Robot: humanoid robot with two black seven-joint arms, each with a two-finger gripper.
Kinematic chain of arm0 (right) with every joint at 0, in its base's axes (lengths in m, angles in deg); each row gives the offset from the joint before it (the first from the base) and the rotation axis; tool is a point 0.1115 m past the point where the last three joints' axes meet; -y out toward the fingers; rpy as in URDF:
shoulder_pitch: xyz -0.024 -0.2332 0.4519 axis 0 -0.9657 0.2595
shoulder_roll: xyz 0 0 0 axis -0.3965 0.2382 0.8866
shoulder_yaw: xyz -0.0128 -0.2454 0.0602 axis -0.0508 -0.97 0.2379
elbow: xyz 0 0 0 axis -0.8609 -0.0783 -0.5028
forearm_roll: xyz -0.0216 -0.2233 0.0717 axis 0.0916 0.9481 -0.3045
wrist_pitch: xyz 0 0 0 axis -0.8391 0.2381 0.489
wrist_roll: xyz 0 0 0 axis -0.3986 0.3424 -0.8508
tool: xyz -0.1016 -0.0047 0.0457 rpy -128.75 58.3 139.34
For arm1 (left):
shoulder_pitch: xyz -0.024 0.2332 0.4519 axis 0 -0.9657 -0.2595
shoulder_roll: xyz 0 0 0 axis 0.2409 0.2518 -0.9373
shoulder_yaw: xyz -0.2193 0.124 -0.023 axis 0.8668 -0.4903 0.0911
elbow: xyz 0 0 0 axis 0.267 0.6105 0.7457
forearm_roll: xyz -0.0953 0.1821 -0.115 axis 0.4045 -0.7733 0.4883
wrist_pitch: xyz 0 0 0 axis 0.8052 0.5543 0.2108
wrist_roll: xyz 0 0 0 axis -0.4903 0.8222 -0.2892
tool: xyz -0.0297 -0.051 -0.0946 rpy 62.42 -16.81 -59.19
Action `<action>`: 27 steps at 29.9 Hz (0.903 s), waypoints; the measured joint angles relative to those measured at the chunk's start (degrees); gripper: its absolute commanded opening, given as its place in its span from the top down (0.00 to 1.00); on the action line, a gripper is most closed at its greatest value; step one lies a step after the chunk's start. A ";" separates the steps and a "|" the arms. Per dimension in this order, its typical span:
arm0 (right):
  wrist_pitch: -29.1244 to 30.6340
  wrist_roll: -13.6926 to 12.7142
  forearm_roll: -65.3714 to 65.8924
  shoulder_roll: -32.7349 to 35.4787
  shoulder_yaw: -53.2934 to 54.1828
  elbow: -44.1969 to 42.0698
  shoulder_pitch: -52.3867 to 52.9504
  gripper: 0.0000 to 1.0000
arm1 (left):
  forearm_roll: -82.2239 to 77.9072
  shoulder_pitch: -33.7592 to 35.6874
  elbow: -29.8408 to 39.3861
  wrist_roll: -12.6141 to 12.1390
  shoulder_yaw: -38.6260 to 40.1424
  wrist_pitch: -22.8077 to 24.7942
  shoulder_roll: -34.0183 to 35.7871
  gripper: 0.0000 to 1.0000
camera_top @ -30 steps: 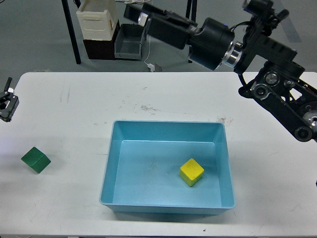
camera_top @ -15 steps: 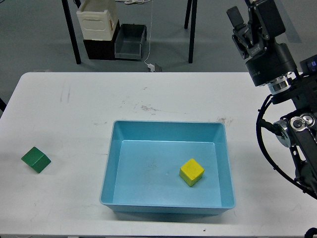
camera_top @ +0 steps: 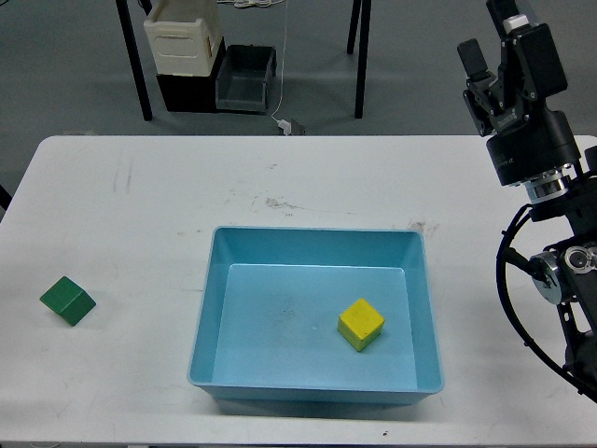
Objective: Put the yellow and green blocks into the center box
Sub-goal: 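Open the right gripper and withdraw it away from the box, then move the left gripper down onto the green cube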
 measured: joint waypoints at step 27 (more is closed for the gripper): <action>1.31 -20.22 -38.57 -1.65 17.13 4.34 -22.44 0.00 | -82.69 16.96 15.46 1.40 -17.76 -0.01 20.89 0.01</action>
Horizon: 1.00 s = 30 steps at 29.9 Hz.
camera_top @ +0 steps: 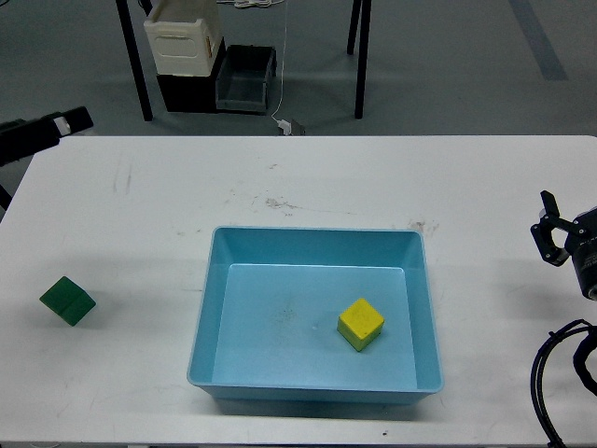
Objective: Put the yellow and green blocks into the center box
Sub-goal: 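Move the left gripper down onto the green cube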
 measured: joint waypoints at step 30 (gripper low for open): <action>0.87 0.52 -0.12 0.00 1.49 -0.46 -3.24 0.00 | -32.88 22.63 -10.00 -0.03 -45.94 0.01 2.64 0.00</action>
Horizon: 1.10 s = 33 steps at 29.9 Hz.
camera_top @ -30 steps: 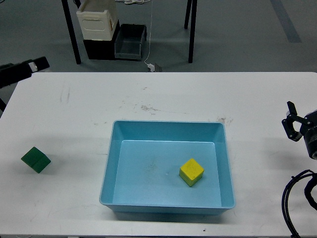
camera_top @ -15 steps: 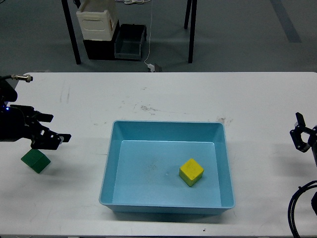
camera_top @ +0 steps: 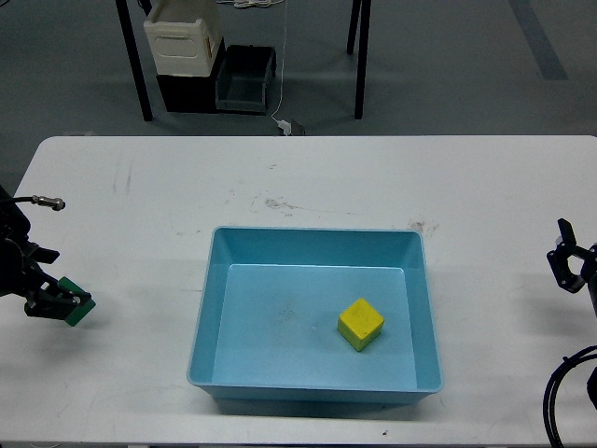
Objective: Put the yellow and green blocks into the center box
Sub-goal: 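Move the left gripper down onto the green cube, then close the left gripper around the green cube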
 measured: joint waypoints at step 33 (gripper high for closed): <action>-0.12 0.04 0.00 0.00 0.11 -0.22 -0.74 0.00 | 0.94 -0.62 -8.16 0.01 -3.71 -3.74 -4.80 0.04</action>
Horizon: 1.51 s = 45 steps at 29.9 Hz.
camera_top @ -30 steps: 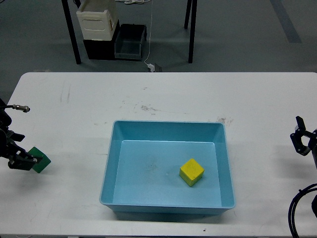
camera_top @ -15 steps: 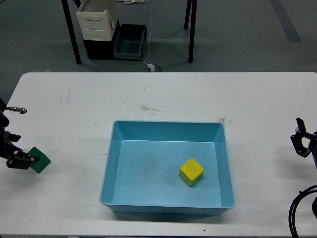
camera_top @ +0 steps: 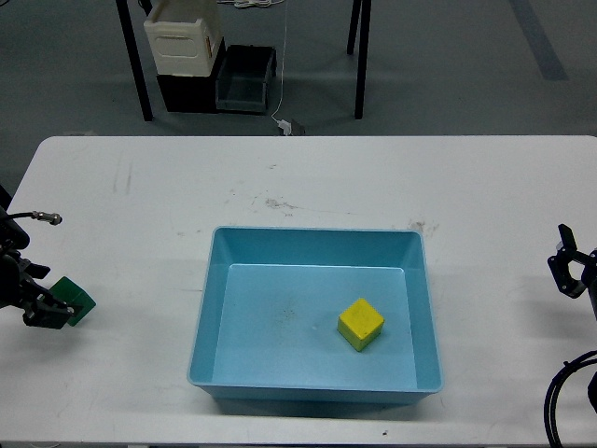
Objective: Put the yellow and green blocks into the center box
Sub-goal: 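Close the left gripper around the green cube, then lift the green cube with the left gripper and carry it over the box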
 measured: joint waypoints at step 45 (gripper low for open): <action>-0.24 0.00 0.09 0.00 0.06 -0.32 -0.05 0.00 | 6.95 2.78 -1.44 0.00 -1.89 -4.68 0.19 0.71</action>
